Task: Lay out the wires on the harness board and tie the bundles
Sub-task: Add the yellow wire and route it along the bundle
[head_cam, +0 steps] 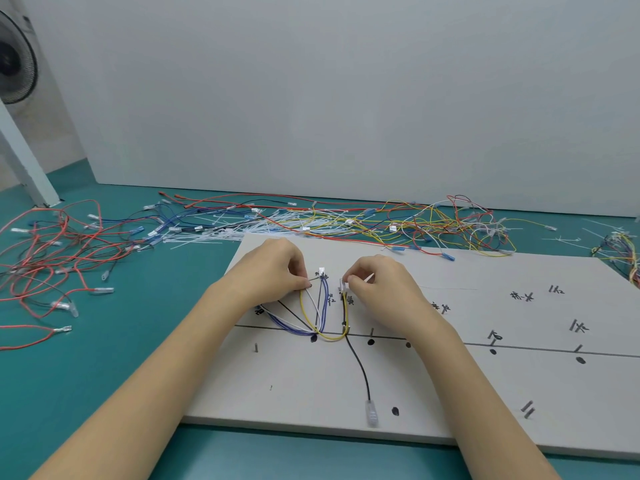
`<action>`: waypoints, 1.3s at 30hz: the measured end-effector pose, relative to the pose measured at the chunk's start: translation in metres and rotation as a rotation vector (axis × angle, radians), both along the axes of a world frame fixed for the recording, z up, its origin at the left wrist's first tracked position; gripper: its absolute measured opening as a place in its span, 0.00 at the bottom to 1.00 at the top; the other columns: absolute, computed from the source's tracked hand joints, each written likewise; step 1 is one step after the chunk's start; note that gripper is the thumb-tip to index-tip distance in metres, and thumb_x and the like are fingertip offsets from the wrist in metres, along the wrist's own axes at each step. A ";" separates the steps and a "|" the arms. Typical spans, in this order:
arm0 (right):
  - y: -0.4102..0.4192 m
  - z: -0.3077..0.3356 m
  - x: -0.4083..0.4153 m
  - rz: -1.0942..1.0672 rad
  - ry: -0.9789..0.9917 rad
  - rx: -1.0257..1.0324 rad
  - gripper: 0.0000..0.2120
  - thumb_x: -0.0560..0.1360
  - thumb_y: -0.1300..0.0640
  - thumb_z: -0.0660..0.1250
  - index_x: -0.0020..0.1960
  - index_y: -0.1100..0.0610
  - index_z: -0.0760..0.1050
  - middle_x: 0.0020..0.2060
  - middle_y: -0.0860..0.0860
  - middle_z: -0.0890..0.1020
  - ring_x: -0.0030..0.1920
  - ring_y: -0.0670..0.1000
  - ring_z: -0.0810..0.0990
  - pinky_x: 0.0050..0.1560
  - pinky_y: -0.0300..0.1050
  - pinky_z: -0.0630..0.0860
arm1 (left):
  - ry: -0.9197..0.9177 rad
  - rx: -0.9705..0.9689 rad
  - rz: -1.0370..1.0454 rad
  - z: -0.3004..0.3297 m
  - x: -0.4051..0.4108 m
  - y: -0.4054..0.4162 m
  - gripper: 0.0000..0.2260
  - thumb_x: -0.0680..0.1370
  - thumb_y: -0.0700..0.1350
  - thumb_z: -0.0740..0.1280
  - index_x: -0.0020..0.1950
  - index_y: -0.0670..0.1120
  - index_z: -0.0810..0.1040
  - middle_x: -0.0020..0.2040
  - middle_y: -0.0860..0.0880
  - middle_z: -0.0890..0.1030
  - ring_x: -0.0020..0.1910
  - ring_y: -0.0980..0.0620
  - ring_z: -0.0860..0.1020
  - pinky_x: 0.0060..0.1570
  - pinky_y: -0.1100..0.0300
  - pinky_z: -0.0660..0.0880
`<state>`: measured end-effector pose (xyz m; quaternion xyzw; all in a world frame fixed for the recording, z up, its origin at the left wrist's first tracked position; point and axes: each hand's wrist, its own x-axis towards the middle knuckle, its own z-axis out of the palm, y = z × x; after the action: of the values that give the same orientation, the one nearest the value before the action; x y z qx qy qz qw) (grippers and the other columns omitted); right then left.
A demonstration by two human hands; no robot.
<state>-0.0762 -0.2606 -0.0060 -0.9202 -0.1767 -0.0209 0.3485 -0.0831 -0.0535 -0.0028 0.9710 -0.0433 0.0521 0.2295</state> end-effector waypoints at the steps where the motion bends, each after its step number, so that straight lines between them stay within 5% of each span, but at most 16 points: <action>1: 0.000 0.000 0.000 0.001 0.001 0.000 0.09 0.74 0.56 0.62 0.42 0.47 0.79 0.38 0.40 0.78 0.43 0.45 0.78 0.48 0.47 0.75 | 0.002 0.006 0.000 0.000 0.000 0.000 0.06 0.72 0.51 0.75 0.37 0.52 0.82 0.38 0.57 0.81 0.39 0.58 0.78 0.43 0.56 0.79; 13: 0.000 -0.001 -0.001 0.006 -0.004 -0.003 0.09 0.74 0.56 0.62 0.41 0.46 0.79 0.38 0.40 0.78 0.43 0.45 0.78 0.48 0.46 0.75 | -0.007 0.038 -0.010 0.004 -0.002 -0.003 0.05 0.72 0.50 0.74 0.38 0.52 0.82 0.39 0.56 0.81 0.41 0.56 0.78 0.44 0.55 0.78; 24: -0.001 -0.001 -0.001 0.006 -0.006 0.000 0.09 0.73 0.56 0.62 0.41 0.48 0.80 0.37 0.40 0.78 0.42 0.43 0.77 0.48 0.47 0.76 | -0.014 -0.100 -0.011 0.011 -0.004 0.003 0.05 0.70 0.50 0.75 0.34 0.55 0.83 0.32 0.65 0.80 0.33 0.66 0.76 0.34 0.62 0.72; 39: 0.000 0.001 -0.003 0.015 -0.003 -0.007 0.09 0.74 0.57 0.62 0.42 0.48 0.80 0.39 0.42 0.80 0.43 0.45 0.78 0.50 0.47 0.76 | -0.030 0.086 0.000 0.012 -0.009 -0.003 0.07 0.72 0.52 0.74 0.36 0.54 0.80 0.38 0.58 0.80 0.39 0.59 0.77 0.35 0.62 0.70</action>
<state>-0.0796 -0.2607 -0.0051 -0.9200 -0.1843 -0.0191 0.3453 -0.0921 -0.0568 0.0089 0.9790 -0.0490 0.0650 0.1870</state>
